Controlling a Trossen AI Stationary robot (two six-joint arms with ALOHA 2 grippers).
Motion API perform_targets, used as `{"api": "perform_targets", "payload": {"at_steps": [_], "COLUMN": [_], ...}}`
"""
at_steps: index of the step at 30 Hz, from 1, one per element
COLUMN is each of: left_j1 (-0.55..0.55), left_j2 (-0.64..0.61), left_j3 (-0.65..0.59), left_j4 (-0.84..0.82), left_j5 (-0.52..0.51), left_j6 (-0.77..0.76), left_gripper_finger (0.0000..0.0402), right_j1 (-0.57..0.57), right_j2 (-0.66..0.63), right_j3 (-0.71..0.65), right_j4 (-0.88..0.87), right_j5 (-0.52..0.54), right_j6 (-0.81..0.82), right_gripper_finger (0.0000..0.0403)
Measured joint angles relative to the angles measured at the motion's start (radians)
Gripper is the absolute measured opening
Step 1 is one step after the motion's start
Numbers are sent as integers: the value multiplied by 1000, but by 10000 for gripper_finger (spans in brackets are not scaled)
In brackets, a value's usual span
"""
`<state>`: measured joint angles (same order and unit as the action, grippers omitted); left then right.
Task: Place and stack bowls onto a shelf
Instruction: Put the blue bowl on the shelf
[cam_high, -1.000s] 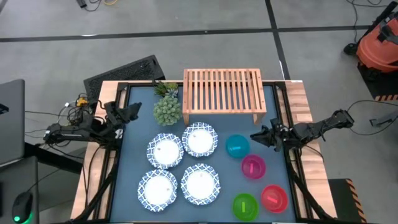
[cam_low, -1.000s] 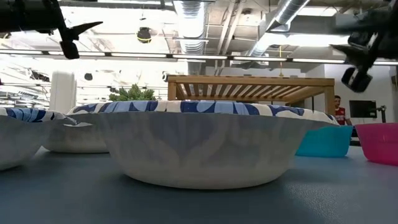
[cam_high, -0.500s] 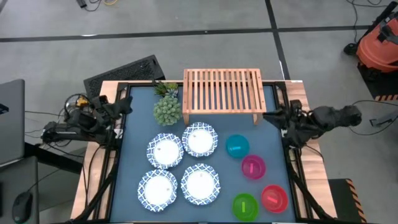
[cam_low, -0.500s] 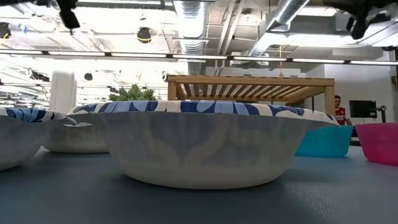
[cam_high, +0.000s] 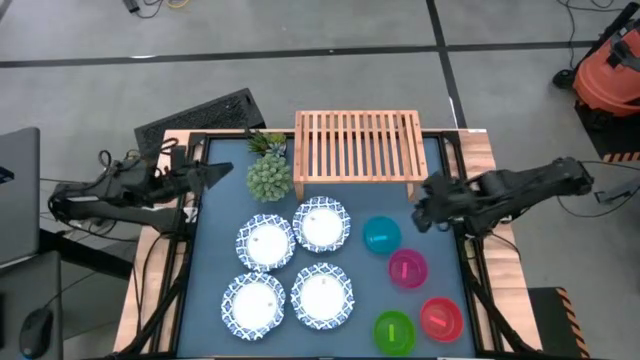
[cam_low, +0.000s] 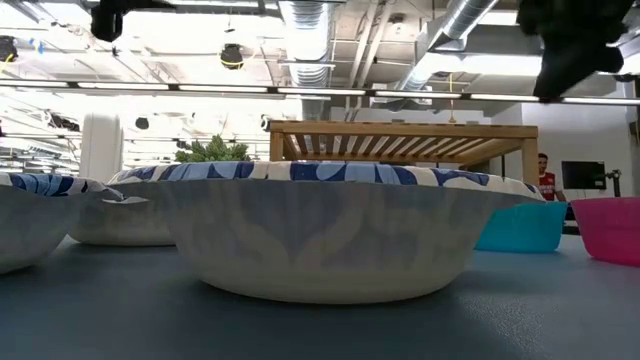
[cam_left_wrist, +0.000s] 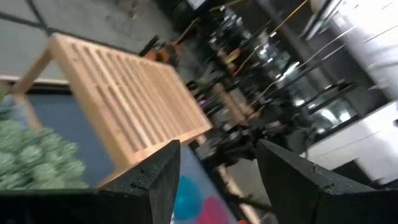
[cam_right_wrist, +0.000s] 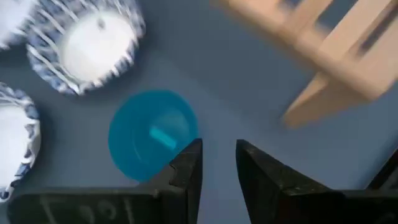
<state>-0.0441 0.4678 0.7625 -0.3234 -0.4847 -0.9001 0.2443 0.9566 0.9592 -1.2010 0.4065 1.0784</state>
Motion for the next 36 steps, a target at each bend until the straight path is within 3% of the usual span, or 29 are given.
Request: {"api": "perform_targets", "payload": {"at_steps": [12, 19, 28, 36], "left_j1": [0, 0, 0, 0], "left_j2": [29, 30, 30, 30], "left_j3": [3, 2, 2, 2], "left_j4": [-54, -79, -87, -91], "left_j5": [6, 9, -20, -40], "left_j6": [-2, 4, -2, -2], "left_gripper_finger": [197, 197, 197, 197], "right_j1": [-142, -160, -145, -163], "right_j2": [316, 326, 306, 360], "right_j3": [-2, -155, -275, -280], "right_j4": [49, 402, 421, 432], "right_j5": [-214, -342, -299, -328], "right_j6": [26, 37, 44, 15], "right_gripper_finger": [257, 259, 259, 242]}}
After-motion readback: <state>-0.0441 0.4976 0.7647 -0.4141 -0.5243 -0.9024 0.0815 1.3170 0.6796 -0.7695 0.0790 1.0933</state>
